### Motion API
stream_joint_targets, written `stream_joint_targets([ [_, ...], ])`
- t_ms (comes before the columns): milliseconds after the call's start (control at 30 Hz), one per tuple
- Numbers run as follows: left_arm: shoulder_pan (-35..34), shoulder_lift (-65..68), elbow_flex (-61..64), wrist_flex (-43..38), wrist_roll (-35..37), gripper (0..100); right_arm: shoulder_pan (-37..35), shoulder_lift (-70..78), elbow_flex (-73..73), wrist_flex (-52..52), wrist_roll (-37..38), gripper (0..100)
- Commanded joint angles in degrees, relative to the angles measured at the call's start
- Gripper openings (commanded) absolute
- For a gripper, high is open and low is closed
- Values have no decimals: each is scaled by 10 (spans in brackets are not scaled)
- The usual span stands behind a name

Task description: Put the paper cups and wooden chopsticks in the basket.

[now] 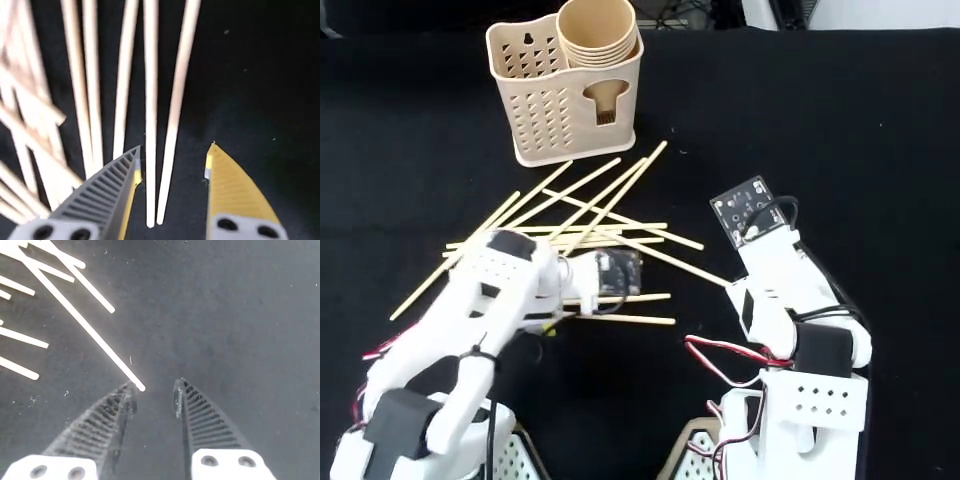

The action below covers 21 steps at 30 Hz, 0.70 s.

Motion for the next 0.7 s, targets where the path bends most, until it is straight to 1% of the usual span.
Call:
stream_joint_targets([
  [0,11,35,-25,-52,-5,219,-4,-8,-1,3,-2,141],
  [100,5,91,-35,-77,-5,217,-3,-8,-1,3,-2,141],
  [200,5,135,-54,-76,-5,203,-4,-8,-1,3,-2,141],
  [300,7,150,-57,-76,-5,183,-4,-8,-1,3,-2,141],
  [400,13,150,-54,-76,-5,142,-4,-8,-1,3,-2,141],
  [500,17,150,-53,-73,-4,68,-4,-8,-1,3,-2,141],
  [567,18,150,-62,-52,-4,26,-4,-8,3,1,-2,141],
  [667,18,150,-82,-17,-4,40,-4,-8,19,-3,0,141],
])
